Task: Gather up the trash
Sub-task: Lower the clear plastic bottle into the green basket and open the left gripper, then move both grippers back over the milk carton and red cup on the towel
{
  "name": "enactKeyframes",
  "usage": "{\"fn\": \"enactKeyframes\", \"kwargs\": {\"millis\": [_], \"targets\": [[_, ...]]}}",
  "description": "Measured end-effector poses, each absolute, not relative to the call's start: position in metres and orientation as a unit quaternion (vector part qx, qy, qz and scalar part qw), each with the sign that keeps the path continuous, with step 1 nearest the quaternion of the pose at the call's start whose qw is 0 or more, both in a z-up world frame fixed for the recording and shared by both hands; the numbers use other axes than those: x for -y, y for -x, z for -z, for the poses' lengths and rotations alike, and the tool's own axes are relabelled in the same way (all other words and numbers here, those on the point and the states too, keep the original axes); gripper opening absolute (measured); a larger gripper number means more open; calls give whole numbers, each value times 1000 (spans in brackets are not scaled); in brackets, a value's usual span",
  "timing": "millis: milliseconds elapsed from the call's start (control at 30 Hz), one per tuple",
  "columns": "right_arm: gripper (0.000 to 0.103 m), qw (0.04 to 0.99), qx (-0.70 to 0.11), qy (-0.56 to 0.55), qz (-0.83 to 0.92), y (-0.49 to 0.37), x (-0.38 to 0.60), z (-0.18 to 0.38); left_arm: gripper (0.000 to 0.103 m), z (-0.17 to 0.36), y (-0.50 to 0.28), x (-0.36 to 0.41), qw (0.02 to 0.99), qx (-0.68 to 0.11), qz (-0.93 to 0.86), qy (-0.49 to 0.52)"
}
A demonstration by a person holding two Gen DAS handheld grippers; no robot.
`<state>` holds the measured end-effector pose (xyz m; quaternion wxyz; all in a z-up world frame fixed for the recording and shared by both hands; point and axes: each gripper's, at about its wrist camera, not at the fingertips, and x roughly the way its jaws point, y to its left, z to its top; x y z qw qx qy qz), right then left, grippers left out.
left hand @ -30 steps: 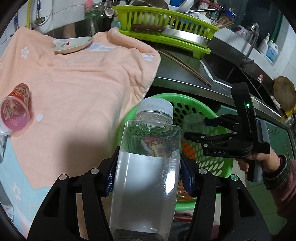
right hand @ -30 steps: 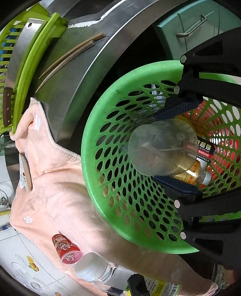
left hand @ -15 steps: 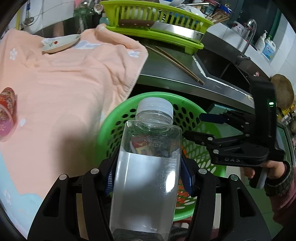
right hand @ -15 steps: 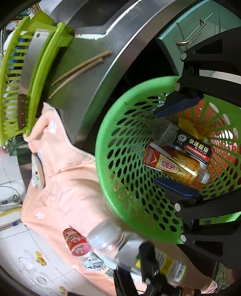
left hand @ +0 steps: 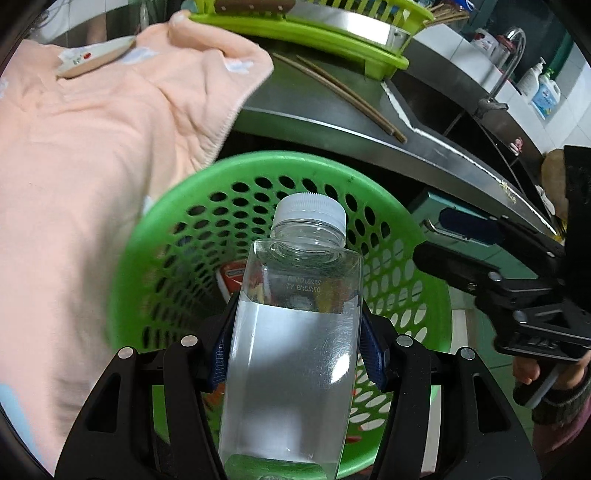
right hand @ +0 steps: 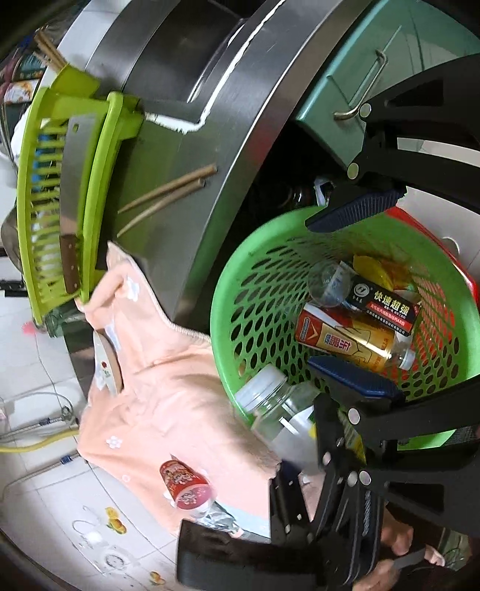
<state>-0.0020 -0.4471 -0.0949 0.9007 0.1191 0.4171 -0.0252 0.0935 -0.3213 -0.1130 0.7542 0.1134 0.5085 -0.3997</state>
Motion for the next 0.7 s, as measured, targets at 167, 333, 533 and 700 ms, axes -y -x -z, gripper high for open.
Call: {"fn": "enactKeyframes", "kwargs": {"millis": [167,333,533,700], "targets": [[67,901,-412,-130,30,8,455,96,57,123,-86,338,748,-511,407,-119],[67,902,-408,-137,33,14,459,96,57,130,-82,351,738,-517,417,-116],[67,904,-401,-145,37,20,465,94,64,137,-79,357,732,-521,425,-110],[67,905,-398,-148,38,23,466,92,65,128,-76,349,737,-507,434,-103]]}}
